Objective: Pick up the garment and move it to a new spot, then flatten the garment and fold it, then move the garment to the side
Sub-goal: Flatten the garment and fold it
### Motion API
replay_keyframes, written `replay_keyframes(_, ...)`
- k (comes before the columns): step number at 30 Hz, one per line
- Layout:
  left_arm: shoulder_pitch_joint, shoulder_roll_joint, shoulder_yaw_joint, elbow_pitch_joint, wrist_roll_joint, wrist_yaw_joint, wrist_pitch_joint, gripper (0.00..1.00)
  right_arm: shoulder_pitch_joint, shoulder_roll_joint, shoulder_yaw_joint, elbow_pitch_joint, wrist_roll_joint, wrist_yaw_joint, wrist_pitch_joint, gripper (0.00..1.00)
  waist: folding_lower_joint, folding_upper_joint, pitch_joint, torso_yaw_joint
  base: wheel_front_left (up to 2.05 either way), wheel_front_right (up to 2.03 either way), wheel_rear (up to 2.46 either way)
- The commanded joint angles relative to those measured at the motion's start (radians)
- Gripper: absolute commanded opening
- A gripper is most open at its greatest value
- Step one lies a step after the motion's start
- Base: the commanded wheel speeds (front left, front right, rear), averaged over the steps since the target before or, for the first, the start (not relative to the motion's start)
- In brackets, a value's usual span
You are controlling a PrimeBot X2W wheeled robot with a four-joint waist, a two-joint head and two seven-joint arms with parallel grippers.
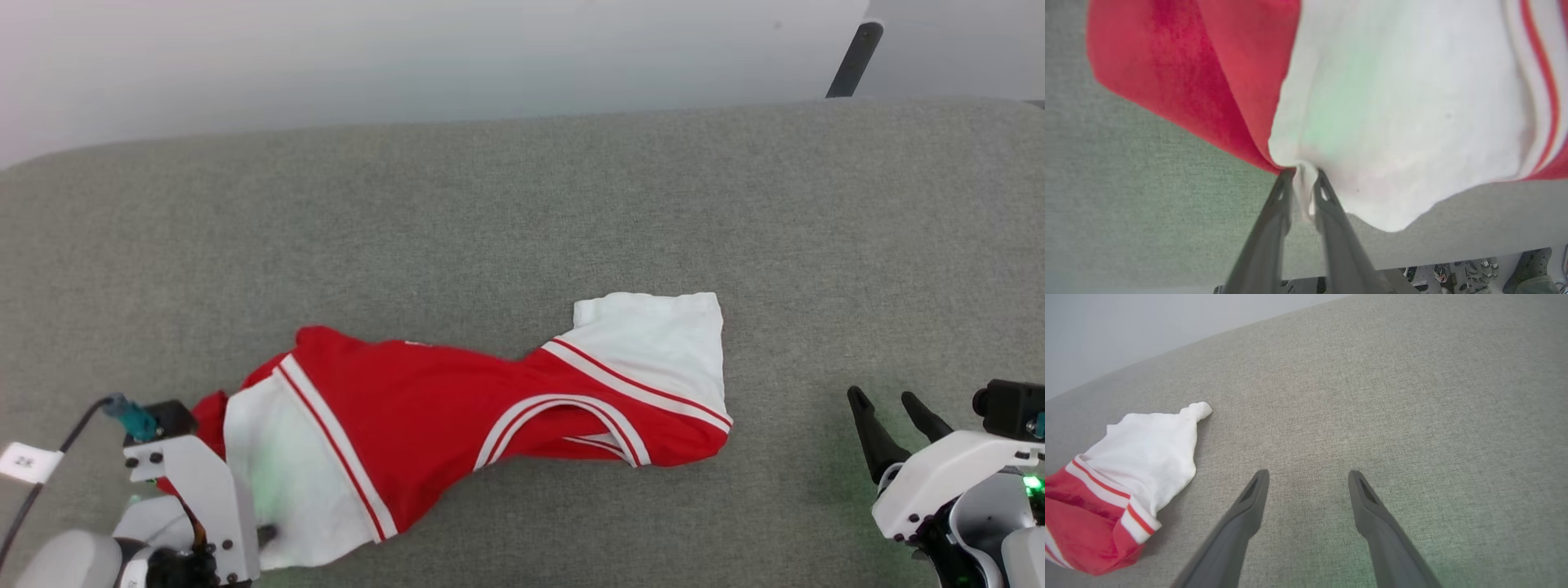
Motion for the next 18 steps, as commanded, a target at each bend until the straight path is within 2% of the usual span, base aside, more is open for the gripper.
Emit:
replay_keyframes(1, 0.010, 0.015, 0.007, -0.036, 0.003, 0.008, 0.009, 1.00, 0.015, 0.001, -0.002, -0.004, 0.000, -0.001, 0.003, 1.00, 0.0000, 0.0000, -0.010, 0.005, 0.00, 0.00, 0.00)
replay_keyframes(7, 0.002, 0.051, 0.026, -0.135, 0.006, 0.032, 0.038, 1.00, 0.028, 0.003, -0.002, -0.014, -0.001, -0.001, 0.006, 1.00, 0.0000, 0.0000, -0.020, 0.008, 0.00, 0.00, 0.00)
replay_keyframes(12, -0.042, 0.109, 0.048, -0.198, 0.044, 0.049, 0.051, 1.00, 0.029, 0.004, 0.008, -0.035, 0.002, -0.001, 0.001, 1.00, 0.0000, 0.0000, -0.015, 0.000, 0.00, 0.00, 0.00)
replay_keyframes(18, -0.093, 0.149, 0.053, -0.143, 0.076, 0.022, 0.026, 1.00, 0.015, 0.005, 0.027, -0.068, 0.010, -0.001, -0.022, 1.00, 0.0000, 0.0000, 0.008, -0.030, 0.00, 0.00, 0.00)
